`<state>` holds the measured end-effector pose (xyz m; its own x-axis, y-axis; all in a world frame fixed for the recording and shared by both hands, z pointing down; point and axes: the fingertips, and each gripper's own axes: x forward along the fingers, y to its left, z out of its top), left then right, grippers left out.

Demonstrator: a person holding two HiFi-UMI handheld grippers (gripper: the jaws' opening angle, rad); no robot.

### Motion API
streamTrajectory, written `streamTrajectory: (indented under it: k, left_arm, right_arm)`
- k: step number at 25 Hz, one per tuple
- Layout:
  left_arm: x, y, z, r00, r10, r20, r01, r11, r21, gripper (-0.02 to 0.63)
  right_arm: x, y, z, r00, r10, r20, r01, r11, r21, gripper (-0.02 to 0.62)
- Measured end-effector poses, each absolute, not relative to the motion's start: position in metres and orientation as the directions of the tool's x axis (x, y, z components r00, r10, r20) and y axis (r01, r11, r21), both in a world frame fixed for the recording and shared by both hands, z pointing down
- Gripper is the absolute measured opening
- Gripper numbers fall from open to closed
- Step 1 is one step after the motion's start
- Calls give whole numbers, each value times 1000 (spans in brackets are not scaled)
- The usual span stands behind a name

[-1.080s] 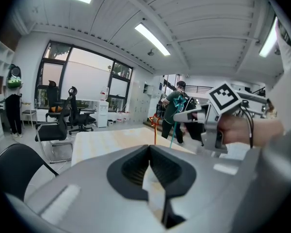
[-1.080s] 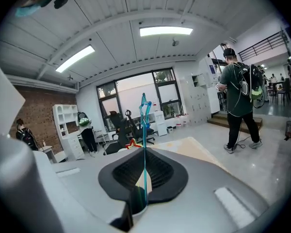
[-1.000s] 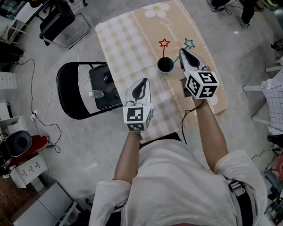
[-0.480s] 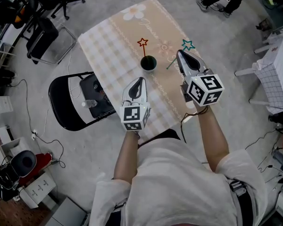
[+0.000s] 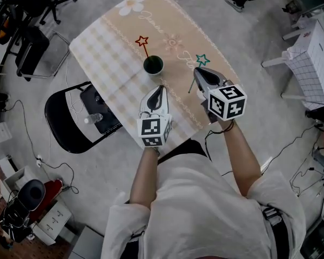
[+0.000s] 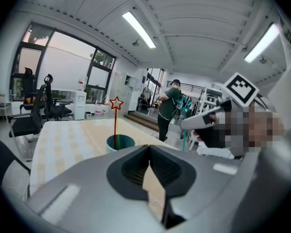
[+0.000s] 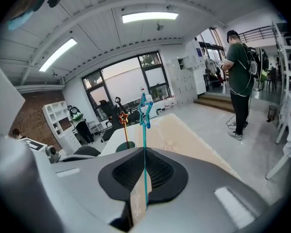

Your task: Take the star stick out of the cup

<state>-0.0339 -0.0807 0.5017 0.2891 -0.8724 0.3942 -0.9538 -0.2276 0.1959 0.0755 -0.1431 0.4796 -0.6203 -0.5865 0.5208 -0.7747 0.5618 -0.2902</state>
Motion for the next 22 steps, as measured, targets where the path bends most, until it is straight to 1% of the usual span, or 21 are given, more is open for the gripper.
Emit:
streamTrajectory:
  k: [4, 7, 18, 22]
  left_arm:
    - [-23, -81, 513, 300, -856, 420, -951, -236, 199, 2]
    - [-18, -82, 520, 301, -847, 437, -952, -238, 193, 2]
    - [-8, -92, 545, 277, -821, 499, -960, -220, 171, 3]
    - [-4, -97, 554, 272, -812, 517, -962, -214, 169, 3]
  right_arm:
    - [76, -137, 508, -635, -535, 558, -764, 541, -351, 5]
    - [79, -136, 529, -631, -508, 587, -765, 532, -363, 6]
    - [87, -152, 584, -601, -489, 632, -785, 509, -353, 14]
    - [92, -158, 605, -583, -479, 657, -799, 486, -354, 8]
